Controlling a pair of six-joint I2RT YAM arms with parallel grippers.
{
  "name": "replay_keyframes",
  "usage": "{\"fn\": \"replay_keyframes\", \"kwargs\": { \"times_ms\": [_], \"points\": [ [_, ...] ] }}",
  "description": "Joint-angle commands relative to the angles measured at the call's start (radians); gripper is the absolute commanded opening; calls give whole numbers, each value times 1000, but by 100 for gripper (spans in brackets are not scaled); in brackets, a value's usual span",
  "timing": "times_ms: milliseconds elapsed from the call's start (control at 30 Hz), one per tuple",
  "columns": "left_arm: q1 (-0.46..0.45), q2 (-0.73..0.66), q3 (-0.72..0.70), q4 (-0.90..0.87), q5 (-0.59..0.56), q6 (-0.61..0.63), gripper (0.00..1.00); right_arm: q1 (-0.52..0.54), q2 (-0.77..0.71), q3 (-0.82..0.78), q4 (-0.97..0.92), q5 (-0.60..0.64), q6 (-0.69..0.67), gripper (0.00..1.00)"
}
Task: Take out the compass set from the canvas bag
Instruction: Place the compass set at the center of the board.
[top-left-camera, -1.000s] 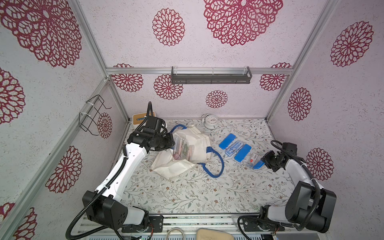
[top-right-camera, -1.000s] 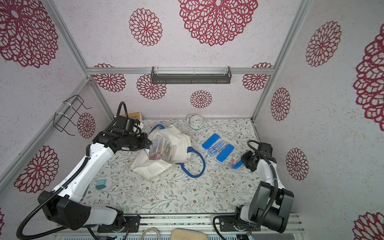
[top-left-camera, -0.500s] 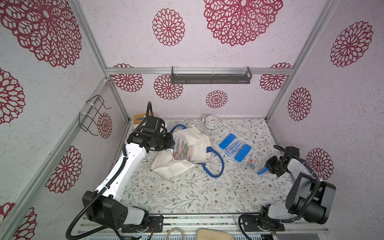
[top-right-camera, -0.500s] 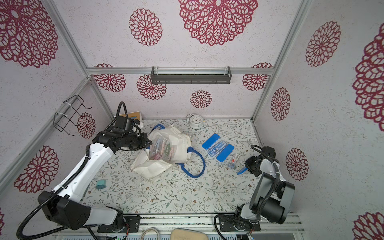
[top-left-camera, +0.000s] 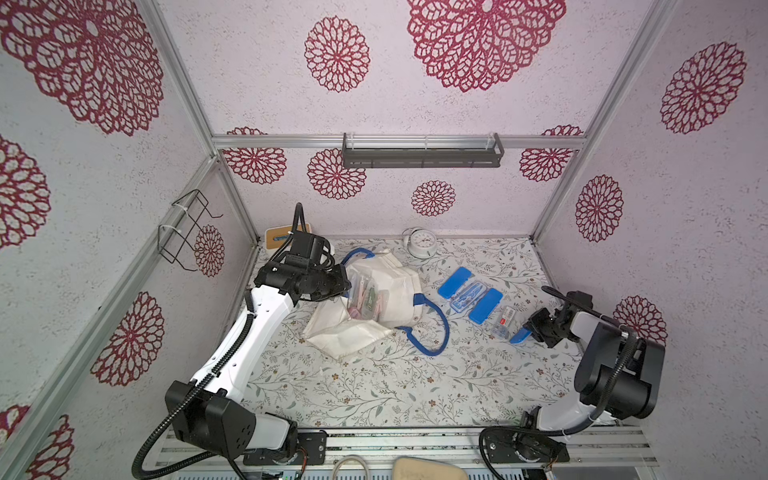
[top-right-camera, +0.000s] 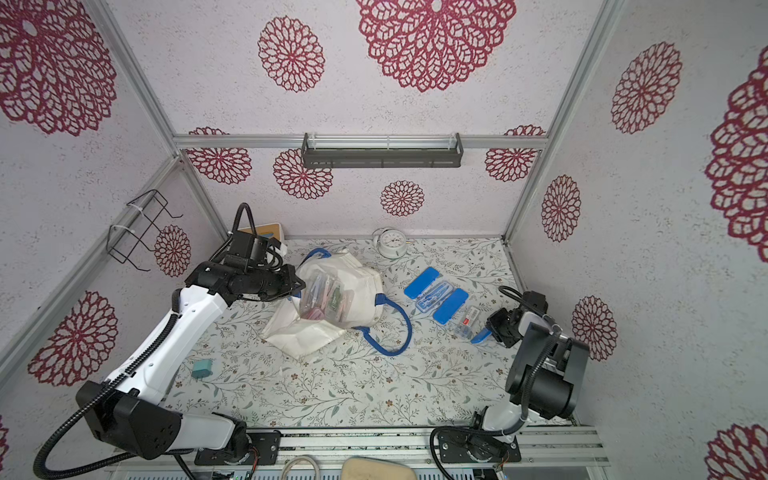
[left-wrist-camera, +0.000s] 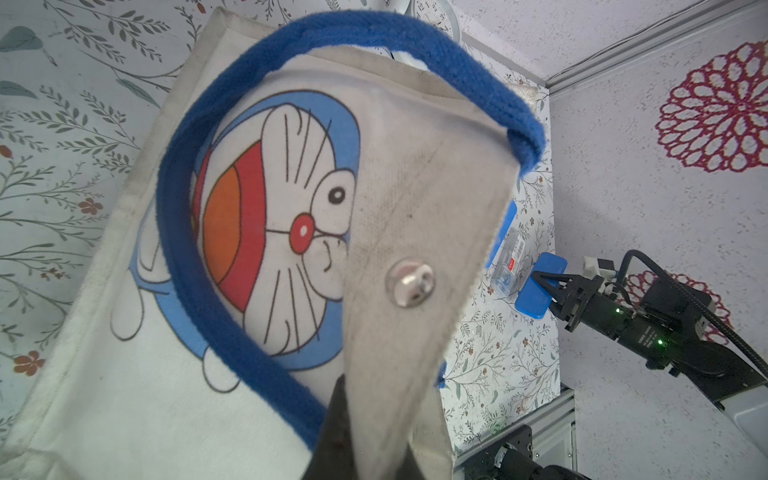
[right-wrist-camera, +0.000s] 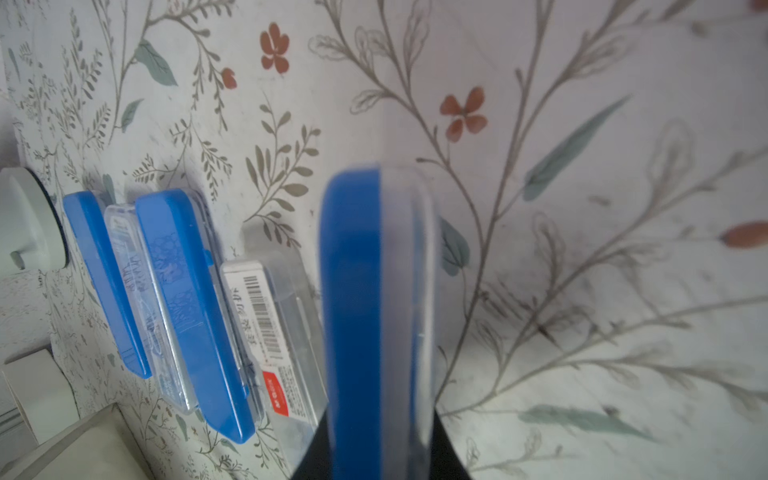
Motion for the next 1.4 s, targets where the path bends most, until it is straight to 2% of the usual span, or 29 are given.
{"fn": "replay_keyframes", "kwargs": {
  "times_ms": [0, 200, 267, 367, 433, 567, 667, 767, 833, 933, 1067, 1167, 1367],
  "points": [
    [3, 4, 11, 67, 32, -10, 0, 27, 25, 38, 56, -46, -31, 20],
    [2, 16, 17, 70, 33, -15, 0, 93, 87, 76, 64, -61, -29, 23],
    [4, 18, 17, 68, 31, -16, 0, 92, 88, 68, 61, -50, -15, 32],
    [4, 18, 19, 68, 28, -19, 0, 85, 73, 71, 17, -3, -9, 52],
    [4, 17, 20, 65, 28, -20, 0, 72, 52, 74, -14, 21, -3, 61],
    [6, 20, 27, 59, 28, -16, 0, 57, -30, 87, -79, 86, 19, 69],
    [5, 24, 36, 55, 32, -10, 0, 73, -122, 93, -101, 98, 63, 69],
    [6, 32, 45, 50, 38, -7, 0, 153, -213, 107, -112, 96, 119, 68],
    [5, 37, 51, 46, 43, -2, 0, 252, -262, 113, -97, 90, 173, 68],
    [5, 41, 57, 39, 44, 1, 0, 411, -303, 92, -27, 81, 274, 68],
    [5, 46, 63, 29, 41, 2, 0, 553, -312, 66, 50, 107, 368, 70],
    [6, 48, 63, 26, 46, 6, 0, 652, -283, 48, 192, 51, 413, 73],
    [6, 55, 81, 13, 48, 11, 0, 821, -106, 150, 294, -17, 412, 74]
  ]
}}
